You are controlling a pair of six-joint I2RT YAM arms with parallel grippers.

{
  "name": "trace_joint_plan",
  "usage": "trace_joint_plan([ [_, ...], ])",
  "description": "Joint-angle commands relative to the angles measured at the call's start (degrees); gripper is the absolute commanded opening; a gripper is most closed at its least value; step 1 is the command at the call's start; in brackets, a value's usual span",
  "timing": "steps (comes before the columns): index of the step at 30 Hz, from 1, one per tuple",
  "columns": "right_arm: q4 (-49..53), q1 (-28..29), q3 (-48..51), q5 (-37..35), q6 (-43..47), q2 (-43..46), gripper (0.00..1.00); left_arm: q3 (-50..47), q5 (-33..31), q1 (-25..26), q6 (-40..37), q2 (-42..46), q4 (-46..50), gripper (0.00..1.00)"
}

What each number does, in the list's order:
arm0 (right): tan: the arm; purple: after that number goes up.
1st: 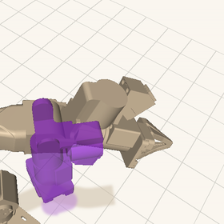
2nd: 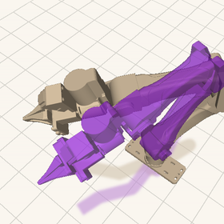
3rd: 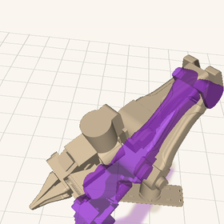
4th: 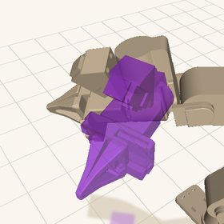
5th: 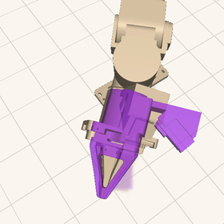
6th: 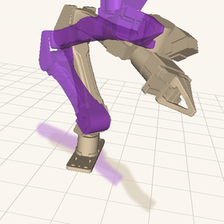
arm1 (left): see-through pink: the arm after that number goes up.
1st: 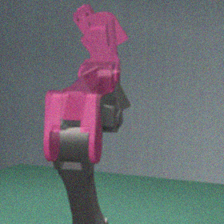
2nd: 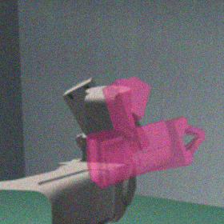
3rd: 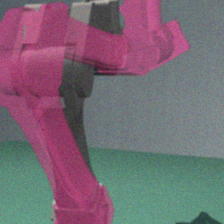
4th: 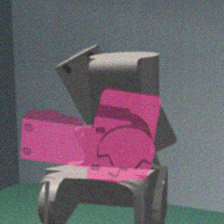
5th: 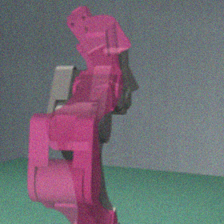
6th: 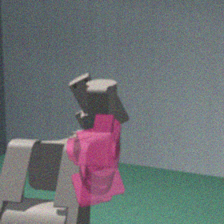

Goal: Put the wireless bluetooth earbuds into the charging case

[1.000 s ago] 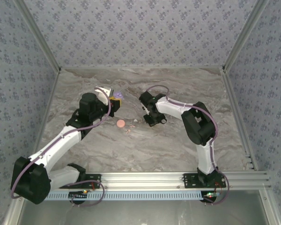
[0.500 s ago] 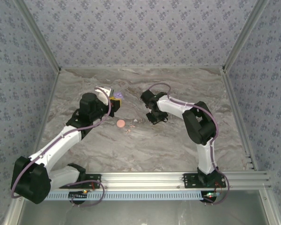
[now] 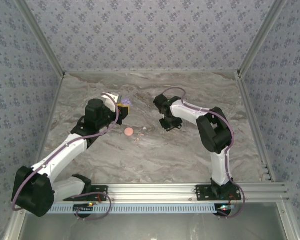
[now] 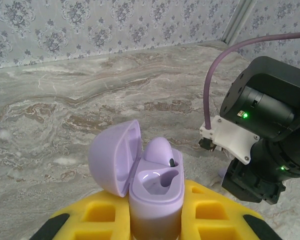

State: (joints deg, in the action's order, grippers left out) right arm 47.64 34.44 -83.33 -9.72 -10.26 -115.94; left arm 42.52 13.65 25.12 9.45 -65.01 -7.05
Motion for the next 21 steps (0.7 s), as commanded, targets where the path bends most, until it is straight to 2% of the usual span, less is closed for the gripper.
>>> trace_joint_plan([
  [1,1.89,-0.72,-2.05,-0.89,-0.23,-0.69,0.28,0.89,0.07,-0.34,-0.66,-0.16,-0.67,0.13],
  [4,2.10,-0.90,-2.68,-0.26,-0.62,-0.83,0.33,0.89,0.06,-0.36,-0.66,-0.29,-0.68,0.13],
  [8,1.42,-1.45,-2.72,4.15,-1.90,0.09,0.40,0.78,0.06,-0.34,-0.68,-0.37,-0.61,0.13],
  [13,0.93,-2.21,-2.25,7.57,-6.59,1.21,0.51,0.75,0.05,-0.34,-0.83,-0.28,-0.42,0.13],
  [17,-1.10,-2.43,-1.38,9.55,-8.47,2.29,0.51,0.63,0.06,-0.38,-0.84,-0.28,-0.59,0.13],
  [21,-1.17,-2.44,-2.47,9.51,-8.15,2.51,0.48,0.55,0.06,-0.36,-0.84,-0.33,-0.66,0.13],
])
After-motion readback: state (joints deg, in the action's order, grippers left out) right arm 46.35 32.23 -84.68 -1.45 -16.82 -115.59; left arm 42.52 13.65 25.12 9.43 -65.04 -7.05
